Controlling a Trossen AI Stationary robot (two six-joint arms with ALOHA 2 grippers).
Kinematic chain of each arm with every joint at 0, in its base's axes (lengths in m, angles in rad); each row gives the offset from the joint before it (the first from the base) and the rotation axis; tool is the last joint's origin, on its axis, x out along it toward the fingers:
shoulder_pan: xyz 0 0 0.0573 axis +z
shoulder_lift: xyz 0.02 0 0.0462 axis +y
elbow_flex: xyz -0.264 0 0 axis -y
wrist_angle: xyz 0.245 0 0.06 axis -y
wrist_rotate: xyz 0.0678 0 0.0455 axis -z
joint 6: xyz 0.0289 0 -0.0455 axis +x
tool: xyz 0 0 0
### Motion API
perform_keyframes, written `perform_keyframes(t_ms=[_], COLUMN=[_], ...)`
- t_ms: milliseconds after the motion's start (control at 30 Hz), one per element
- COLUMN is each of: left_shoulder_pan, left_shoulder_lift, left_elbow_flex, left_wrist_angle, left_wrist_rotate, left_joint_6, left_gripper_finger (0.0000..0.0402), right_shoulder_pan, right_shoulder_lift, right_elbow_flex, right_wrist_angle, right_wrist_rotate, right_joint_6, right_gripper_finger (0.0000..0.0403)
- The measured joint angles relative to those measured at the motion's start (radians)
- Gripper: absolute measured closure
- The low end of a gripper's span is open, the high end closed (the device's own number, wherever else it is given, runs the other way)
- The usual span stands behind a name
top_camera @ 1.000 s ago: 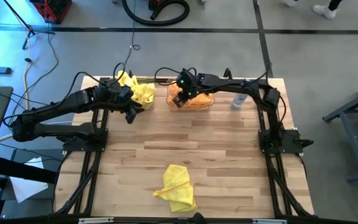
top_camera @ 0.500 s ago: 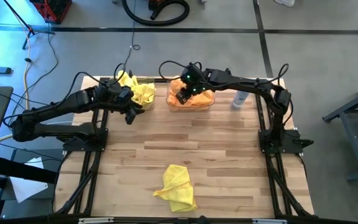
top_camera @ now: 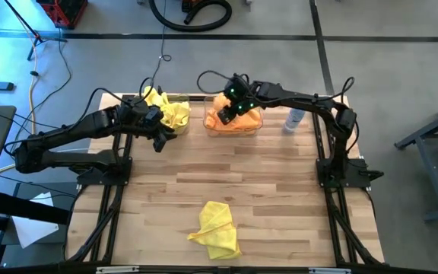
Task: Sort microfiber towel by color & place in baskets
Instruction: Put the orange microfiber towel into the right transparent bin
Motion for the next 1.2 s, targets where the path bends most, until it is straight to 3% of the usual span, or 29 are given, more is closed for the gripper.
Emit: perform_keyframes(t_ms=[67,100,200,300,400,500,633,733,833,867,967,1100,1200], left_shoulder_pan=[0.000,0.000,0.000,0.000,0.000,0.000,0.000,0.000,0.000,0.000,0.000,0.000,0.000], left_shoulder_lift=[0.000,0.000,0.000,0.000,0.000,0.000,0.000,0.000,0.000,0.000,0.000,0.000,0.000], left_elbow_flex=[0.000,0.000,0.000,0.000,0.000,0.000,0.000,0.000,0.000,0.000,0.000,0.000,0.000], left_wrist_angle=[0.000,0.000,0.000,0.000,0.000,0.000,0.000,0.000,0.000,0.001,0.000,0.000,0.001], left_wrist_rotate=[0.000,0.000,0.000,0.000,0.003,0.004,0.004,0.004,0.004,0.004,0.004,0.004,0.004], left_joint_6=[0.000,0.000,-0.001,-0.009,-0.010,-0.019,-0.024,-0.026,-0.026,-0.026,-0.026,-0.026,-0.025], left_gripper_finger=[0.0271,0.0271,0.0271,0.0271,0.0271,0.0271,0.0271,0.0271,0.0271,0.0271,0.0271,0.0271,0.0271], right_shoulder_pan=[-0.010,-0.009,-0.003,-0.013,0.003,-0.002,0.003,0.005,0.008,0.005,-0.009,0.006,0.002], right_shoulder_lift=[0.000,0.000,0.000,0.000,0.000,-0.003,-0.006,-0.007,-0.009,-0.008,-0.007,-0.008,-0.012], right_elbow_flex=[0.000,0.000,0.000,0.000,0.000,0.000,0.000,0.001,0.001,0.000,0.000,0.000,0.000], right_wrist_angle=[0.027,0.026,-0.029,0.005,-0.037,0.004,0.005,0.080,0.028,0.017,0.047,-0.020,0.028], right_wrist_rotate=[-0.149,-0.141,0.021,-0.095,0.019,-0.092,-0.039,-0.187,0.013,0.021,-0.170,0.021,-0.087], right_joint_6=[-0.094,-0.077,0.043,-0.078,0.003,-0.081,-0.007,-0.097,0.047,0.050,-0.072,0.042,-0.058], right_gripper_finger=[0.0261,0.0261,0.0261,0.0261,0.0261,0.0261,0.0261,0.0261,0.0261,0.0261,0.0261,0.0261,0.0261])
